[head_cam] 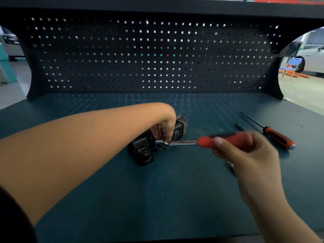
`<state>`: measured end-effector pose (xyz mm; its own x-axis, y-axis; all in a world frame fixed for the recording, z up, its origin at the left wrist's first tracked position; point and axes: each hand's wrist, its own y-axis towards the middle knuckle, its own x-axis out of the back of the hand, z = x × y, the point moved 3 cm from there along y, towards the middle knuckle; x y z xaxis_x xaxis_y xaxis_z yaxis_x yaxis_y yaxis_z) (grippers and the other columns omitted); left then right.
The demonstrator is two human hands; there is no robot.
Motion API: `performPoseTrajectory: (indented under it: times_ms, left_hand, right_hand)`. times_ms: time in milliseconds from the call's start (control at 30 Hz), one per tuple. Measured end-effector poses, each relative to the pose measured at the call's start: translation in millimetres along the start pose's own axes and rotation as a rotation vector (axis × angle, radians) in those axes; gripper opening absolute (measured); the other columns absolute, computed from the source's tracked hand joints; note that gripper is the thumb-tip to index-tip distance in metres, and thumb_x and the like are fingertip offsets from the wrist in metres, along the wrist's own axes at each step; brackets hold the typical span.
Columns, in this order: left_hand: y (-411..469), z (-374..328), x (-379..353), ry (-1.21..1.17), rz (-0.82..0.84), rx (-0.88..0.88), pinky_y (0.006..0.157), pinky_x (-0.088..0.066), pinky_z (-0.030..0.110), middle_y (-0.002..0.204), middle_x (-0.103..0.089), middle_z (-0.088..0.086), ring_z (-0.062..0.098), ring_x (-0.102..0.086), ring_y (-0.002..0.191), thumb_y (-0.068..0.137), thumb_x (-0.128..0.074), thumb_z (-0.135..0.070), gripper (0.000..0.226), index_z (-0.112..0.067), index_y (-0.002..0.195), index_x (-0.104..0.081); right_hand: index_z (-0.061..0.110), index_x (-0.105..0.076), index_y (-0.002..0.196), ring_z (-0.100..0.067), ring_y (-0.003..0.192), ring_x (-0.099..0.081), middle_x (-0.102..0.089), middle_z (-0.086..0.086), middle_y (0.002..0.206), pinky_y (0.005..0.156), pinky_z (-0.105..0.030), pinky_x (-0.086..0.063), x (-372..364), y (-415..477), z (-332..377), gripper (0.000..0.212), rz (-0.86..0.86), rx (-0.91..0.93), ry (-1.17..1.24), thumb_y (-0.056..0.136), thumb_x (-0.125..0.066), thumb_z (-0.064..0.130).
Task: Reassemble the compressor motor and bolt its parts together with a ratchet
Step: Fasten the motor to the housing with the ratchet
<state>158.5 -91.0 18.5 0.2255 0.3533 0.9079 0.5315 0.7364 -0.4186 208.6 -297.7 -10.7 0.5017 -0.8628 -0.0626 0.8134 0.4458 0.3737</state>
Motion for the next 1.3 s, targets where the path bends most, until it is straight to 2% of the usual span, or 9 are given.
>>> performPoseTrajectory:
  times_ms: [100, 267, 367, 467, 733, 900, 1067, 1200, 1300]
  left_hand:
    - [4.1, 0.4, -3.5, -0.068, 0.015, -0.034, 0.048, -0.044, 0.014, 0.115, -0.059, 0.007, 0.012, -0.055, 0.068, 0.094, -0.056, -0.020, 0.037, 0.000, 0.124, -0.050]
    - [-13.4, 18.3, 9.0, -0.326, -0.050, -0.208, 0.054, -0.047, 0.014, 0.083, -0.063, 0.005, 0.008, -0.050, 0.061, 0.095, -0.051, -0.010, 0.014, -0.011, 0.081, -0.054]
    - [-13.4, 17.0, 7.7, -0.292, 0.022, -0.160, 0.051, -0.043, 0.012, 0.081, -0.054, 0.002, 0.009, -0.051, 0.065, 0.094, -0.054, -0.016, 0.013, -0.007, 0.085, -0.054]
    - [-2.7, 13.8, 8.0, -0.191, 0.101, -0.069, 0.058, -0.047, 0.015, 0.101, -0.061, 0.006, 0.016, -0.060, 0.079, 0.088, -0.065, -0.029, 0.031, -0.004, 0.106, -0.060]
    - [-5.6, 18.3, 18.7, -0.153, 0.218, 0.035, 0.043, -0.039, 0.011, 0.057, -0.068, -0.002, 0.009, -0.067, 0.057, 0.092, -0.053, -0.028, 0.023, -0.014, 0.076, -0.061]
    - [-0.5, 19.1, 14.2, -0.228, 0.167, 0.016, 0.040, -0.040, 0.011, 0.044, -0.055, -0.005, 0.015, -0.069, 0.089, 0.094, -0.056, -0.022, 0.025, -0.013, 0.071, -0.059]
    - [1.4, 20.2, 13.2, -0.254, 0.143, 0.030, 0.050, -0.042, 0.015, 0.051, -0.064, -0.001, 0.007, -0.063, 0.046, 0.093, -0.055, -0.023, 0.016, -0.013, 0.082, -0.062]
    - [-0.7, 19.8, 14.4, -0.296, 0.140, 0.021, 0.061, -0.051, 0.020, 0.064, -0.068, 0.006, 0.013, -0.066, 0.056, 0.089, -0.063, -0.025, 0.024, -0.005, 0.103, -0.062]
    - [-0.6, 19.6, 14.1, -0.277, 0.109, 0.016, 0.055, -0.053, 0.020, 0.064, -0.067, 0.008, 0.013, -0.064, 0.051, 0.085, -0.068, -0.029, 0.034, -0.002, 0.103, -0.058]
  right_hand:
    - [0.017, -0.049, 0.071, -0.016, 0.060, -0.068, -0.068, 0.002, 0.064, 0.053, -0.025, -0.052, -30.5, 10.4, 43.8, 0.033, 0.125, 0.220, -0.180, 0.069, -0.082, 0.021]
    - [0.018, -0.044, 0.075, -0.017, 0.064, -0.061, -0.055, 0.007, 0.069, 0.057, -0.033, -0.051, -87.1, 18.0, 82.1, 0.034, 0.302, 0.420, -0.408, 0.077, -0.076, 0.028]
    - [0.021, -0.044, 0.076, -0.009, 0.066, -0.062, -0.056, 0.011, 0.074, 0.061, -0.032, -0.054, -85.2, 26.0, 79.1, 0.030, 0.260, 0.403, -0.385, 0.081, -0.072, 0.029]
    - [0.018, -0.046, 0.076, -0.014, 0.059, -0.067, -0.060, 0.004, 0.074, 0.055, -0.035, -0.056, -60.9, 30.6, 60.3, 0.028, 0.111, 0.297, -0.213, 0.083, -0.071, 0.028]
    - [0.016, -0.050, 0.081, -0.016, 0.062, -0.070, -0.066, 0.005, 0.070, 0.057, -0.021, -0.055, -19.1, -9.3, -17.3, 0.015, -0.227, -0.004, 0.421, 0.090, -0.062, 0.014]
    - [0.015, -0.048, 0.083, -0.034, 0.079, -0.071, -0.064, -0.018, 0.092, 0.061, -0.027, -0.058, -22.2, -34.6, -40.9, 0.016, -0.305, -0.126, 0.606, 0.080, -0.062, 0.021]
    - [0.025, -0.047, 0.084, -0.021, 0.061, -0.070, -0.071, -0.005, 0.081, 0.052, -0.025, -0.055, -36.0, -4.8, 10.6, 0.020, -0.099, 0.155, 0.334, 0.087, -0.067, 0.023]
    - [0.026, -0.043, 0.083, -0.020, 0.050, -0.066, -0.070, -0.005, 0.074, 0.045, -0.028, -0.053, -65.0, 33.6, 50.9, 0.021, 0.156, 0.238, 0.058, 0.090, -0.062, 0.023]
    - [0.017, -0.048, 0.088, -0.024, 0.047, -0.065, -0.071, -0.013, 0.079, 0.046, -0.029, -0.053, -79.2, 53.6, 58.5, 0.013, 0.386, 0.040, 0.093, 0.093, -0.059, 0.021]
